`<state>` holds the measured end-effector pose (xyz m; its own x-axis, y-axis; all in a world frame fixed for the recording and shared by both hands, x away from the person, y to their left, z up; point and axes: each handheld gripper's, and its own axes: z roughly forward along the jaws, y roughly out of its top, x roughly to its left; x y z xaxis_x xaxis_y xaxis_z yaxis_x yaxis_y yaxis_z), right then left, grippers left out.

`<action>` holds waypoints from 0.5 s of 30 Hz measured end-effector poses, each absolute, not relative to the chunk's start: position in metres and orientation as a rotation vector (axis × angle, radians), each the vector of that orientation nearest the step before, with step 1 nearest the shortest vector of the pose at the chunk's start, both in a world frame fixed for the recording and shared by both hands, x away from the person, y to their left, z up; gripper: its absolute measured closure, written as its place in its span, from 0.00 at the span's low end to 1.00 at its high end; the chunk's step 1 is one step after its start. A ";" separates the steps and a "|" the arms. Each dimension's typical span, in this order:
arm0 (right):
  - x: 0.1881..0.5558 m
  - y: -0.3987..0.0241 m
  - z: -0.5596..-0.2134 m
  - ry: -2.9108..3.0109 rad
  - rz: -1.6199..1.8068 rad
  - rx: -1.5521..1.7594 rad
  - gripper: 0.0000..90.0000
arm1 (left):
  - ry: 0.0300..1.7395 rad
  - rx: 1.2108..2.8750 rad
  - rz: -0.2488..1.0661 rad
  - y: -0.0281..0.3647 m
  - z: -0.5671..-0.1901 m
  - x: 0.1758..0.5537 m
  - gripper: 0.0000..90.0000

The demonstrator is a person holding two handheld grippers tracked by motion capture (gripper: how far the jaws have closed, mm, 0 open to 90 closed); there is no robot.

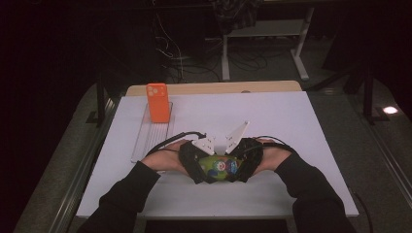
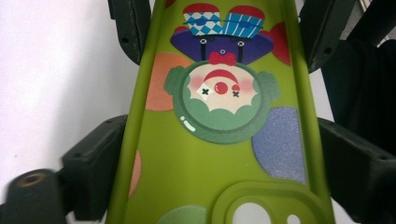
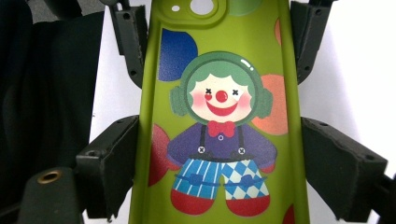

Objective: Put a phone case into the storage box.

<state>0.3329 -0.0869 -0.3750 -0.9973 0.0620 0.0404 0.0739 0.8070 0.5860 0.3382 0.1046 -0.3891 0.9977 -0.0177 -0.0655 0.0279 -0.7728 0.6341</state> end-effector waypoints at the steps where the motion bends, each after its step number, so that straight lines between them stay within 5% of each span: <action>1: 0.333 -0.087 -0.375 -2.970 -0.959 -0.112 0.17 | 0.006 2.451 -0.091 0.105 -0.389 0.338 0.14; 15: 0.332 -0.088 -0.378 -2.935 -0.949 -0.120 0.13 | -0.027 2.443 -0.119 0.106 -0.389 0.337 0.17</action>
